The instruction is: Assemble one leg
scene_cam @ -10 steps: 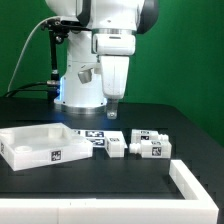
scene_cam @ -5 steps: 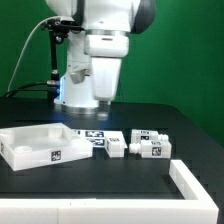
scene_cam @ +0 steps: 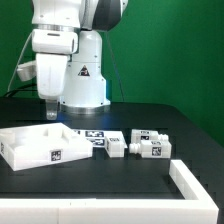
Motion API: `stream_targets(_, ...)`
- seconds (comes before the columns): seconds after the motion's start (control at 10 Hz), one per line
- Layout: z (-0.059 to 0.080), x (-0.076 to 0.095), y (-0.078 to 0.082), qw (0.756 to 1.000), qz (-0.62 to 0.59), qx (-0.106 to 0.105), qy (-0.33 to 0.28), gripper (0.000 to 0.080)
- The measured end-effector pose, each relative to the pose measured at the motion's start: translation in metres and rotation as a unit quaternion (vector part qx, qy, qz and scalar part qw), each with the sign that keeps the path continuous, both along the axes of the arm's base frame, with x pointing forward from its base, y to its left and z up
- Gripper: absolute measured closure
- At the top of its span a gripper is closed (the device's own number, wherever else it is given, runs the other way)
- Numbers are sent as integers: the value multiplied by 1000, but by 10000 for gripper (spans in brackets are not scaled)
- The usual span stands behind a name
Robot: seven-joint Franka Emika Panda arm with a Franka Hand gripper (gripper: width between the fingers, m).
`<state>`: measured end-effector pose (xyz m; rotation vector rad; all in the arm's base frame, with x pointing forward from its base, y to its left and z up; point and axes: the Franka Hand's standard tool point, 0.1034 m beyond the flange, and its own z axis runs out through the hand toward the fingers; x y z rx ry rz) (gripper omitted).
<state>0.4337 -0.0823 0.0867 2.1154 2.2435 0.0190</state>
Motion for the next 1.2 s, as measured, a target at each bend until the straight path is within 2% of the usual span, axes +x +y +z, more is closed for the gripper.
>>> stream_targets(0.3, -1, -1, -2, 997, 81, -5, 4, 150)
stream_targets(0.4, -2, -1, -7, 997, 78, -5, 1, 150)
stream_targets(0.5, -4, -4, -21, 1000, 5, -1, -1, 150)
stream_targets(0.6, -4, -6, -25, 996, -89, 2, -3, 150)
stream_targets(0.7, -6, -7, -18, 987, -162, 6, -2, 150)
stream_targets(1.2, -10, -11, -18, 955, -295, 21, 0, 150)
